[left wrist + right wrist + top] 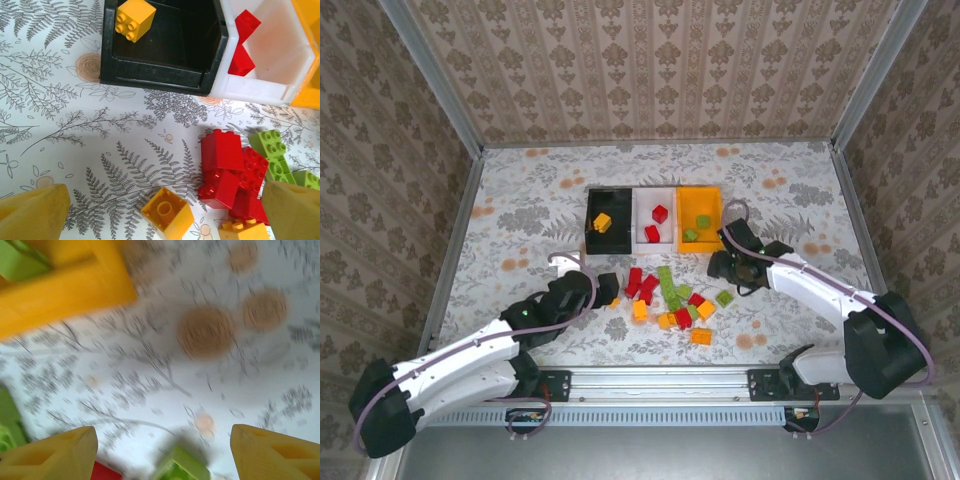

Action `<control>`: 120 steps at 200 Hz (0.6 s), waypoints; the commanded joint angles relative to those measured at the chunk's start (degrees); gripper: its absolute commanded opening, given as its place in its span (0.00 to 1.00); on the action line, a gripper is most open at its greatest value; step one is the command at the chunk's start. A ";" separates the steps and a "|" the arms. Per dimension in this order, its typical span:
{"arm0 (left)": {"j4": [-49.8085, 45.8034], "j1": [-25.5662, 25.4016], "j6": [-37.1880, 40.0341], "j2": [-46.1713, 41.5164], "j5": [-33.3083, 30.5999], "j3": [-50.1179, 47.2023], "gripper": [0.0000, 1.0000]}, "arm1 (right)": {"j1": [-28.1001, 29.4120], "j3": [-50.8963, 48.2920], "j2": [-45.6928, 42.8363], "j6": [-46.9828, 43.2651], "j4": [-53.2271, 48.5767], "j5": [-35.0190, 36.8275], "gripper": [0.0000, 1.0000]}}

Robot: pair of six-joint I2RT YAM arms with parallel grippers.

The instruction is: Sort the legos into containers by color

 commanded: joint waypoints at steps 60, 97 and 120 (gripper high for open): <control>0.25 1.02 -0.77 -3.10 0.59 -2.63 1.00 | 4.29 -3.45 3.28 4.14 -1.69 -2.68 0.71; 0.14 1.35 -0.90 -3.68 0.54 -3.00 1.00 | 5.82 -2.93 4.28 3.91 -4.58 -1.56 0.69; 0.34 1.35 -1.32 -4.12 0.54 -3.66 1.00 | 5.78 -1.96 8.10 2.96 -5.51 -0.90 0.66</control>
